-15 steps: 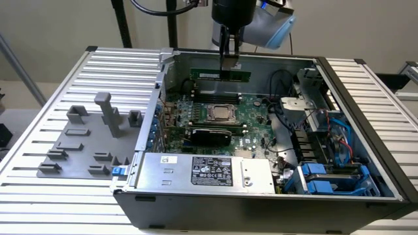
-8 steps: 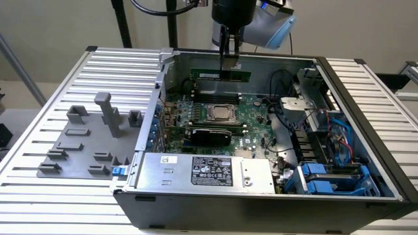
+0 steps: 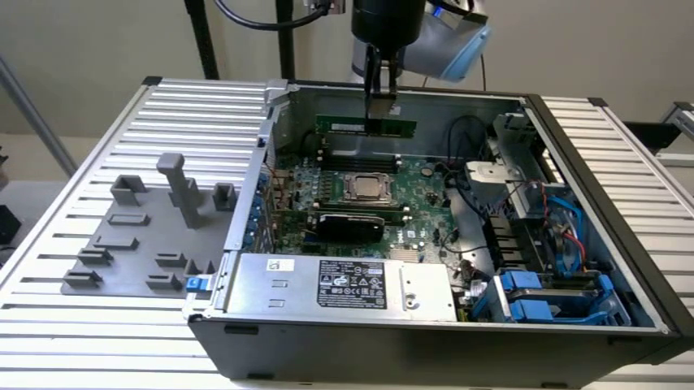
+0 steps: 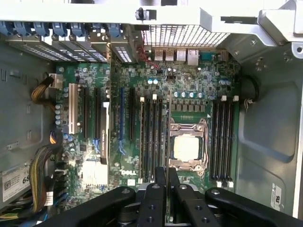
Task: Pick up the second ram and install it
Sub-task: 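Pick up the second ram and move it above second insertion slot, then insert the second ram into the second slot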
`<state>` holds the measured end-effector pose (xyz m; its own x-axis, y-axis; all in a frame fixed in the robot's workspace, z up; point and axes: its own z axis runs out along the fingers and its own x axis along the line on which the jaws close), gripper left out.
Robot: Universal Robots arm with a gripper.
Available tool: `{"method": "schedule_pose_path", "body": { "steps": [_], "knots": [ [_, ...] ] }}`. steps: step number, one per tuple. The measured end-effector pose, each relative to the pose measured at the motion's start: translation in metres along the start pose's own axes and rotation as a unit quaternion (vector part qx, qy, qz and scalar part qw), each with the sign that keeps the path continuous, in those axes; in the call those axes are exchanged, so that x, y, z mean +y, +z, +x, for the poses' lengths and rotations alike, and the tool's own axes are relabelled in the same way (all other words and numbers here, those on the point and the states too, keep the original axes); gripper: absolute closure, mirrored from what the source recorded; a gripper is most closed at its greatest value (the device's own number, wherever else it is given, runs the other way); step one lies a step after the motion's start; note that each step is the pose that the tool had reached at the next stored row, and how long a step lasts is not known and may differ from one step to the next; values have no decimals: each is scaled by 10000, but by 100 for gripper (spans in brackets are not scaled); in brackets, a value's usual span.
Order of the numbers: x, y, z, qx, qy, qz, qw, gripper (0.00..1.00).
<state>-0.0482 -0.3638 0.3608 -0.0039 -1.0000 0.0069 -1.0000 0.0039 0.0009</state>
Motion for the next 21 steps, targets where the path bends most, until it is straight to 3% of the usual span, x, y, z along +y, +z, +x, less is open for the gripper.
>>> {"method": "schedule_pose_path", "body": {
  "steps": [9,21],
  "knots": [
    [-65,162,14,0,4,0,10000,100],
    [-105,383,199,-29,5,2,10000,100]
  ]
}}
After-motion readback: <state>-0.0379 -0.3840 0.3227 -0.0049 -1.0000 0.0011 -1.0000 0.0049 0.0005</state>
